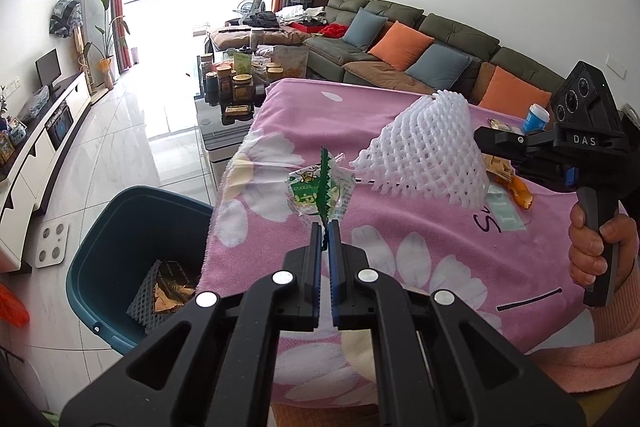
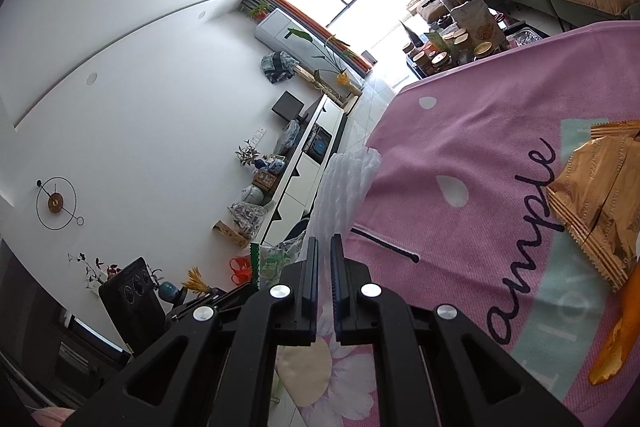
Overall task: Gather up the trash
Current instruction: 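Carry the green wrapper and foam net over to the teal bin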
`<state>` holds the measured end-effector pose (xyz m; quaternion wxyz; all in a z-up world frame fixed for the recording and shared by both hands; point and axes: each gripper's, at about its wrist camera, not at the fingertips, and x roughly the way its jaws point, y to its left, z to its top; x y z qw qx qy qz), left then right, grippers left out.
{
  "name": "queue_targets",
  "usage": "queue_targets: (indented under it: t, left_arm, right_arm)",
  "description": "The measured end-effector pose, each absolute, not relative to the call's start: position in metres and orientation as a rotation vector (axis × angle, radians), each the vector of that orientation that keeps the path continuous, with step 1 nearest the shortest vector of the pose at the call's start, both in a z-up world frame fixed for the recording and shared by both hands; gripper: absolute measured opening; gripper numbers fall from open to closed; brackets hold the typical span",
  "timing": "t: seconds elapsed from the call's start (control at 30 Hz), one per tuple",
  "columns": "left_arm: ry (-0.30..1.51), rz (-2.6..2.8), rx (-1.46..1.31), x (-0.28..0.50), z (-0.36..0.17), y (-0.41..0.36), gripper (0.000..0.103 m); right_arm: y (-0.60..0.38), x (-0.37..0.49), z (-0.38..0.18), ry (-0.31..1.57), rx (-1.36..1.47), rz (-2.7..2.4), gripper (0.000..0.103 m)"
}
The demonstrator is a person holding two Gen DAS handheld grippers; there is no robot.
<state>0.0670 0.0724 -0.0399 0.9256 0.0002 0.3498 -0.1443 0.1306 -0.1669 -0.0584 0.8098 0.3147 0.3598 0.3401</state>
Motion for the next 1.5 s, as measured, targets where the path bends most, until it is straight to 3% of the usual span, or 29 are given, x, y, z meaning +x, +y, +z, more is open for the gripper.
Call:
queue_targets:
  t: [1.5]
  left_arm:
    - [0.720,-0.047,-0.060,0.060,-0.040,0.177,0.004]
  right_arm:
    - [-0.080,0.159,-0.058,0.857,0.602,0.911,0.005]
